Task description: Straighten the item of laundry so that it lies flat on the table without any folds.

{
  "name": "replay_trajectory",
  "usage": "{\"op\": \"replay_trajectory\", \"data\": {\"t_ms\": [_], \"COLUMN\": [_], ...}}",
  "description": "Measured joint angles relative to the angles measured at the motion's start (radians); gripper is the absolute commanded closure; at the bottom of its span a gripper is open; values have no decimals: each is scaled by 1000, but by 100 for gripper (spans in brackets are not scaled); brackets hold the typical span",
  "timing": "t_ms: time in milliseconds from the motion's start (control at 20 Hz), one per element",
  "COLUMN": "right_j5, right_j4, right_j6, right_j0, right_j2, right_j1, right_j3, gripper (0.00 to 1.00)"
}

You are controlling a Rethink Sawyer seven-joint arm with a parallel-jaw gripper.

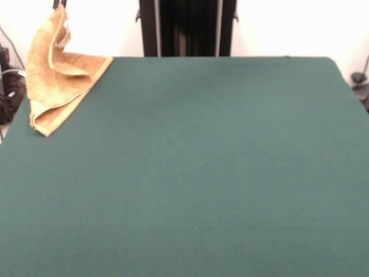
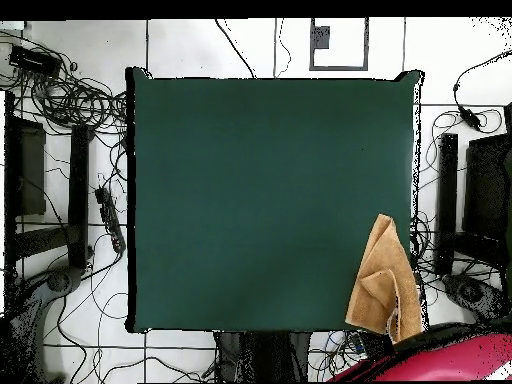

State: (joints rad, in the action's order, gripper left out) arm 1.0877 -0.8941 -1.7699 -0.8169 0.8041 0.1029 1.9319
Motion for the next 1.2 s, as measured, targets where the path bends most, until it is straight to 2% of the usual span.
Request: {"op": "replay_trajectory", "data": {"t_ms": [900, 1200], "right_j5": [27, 77], "right_j4": [5, 5], "right_j6": [0, 0], "right_j0": [-20, -73], "right_j2": [43, 60], "right_j1": [84, 91], "right_j3": [4, 5], "gripper": [100, 100]}}
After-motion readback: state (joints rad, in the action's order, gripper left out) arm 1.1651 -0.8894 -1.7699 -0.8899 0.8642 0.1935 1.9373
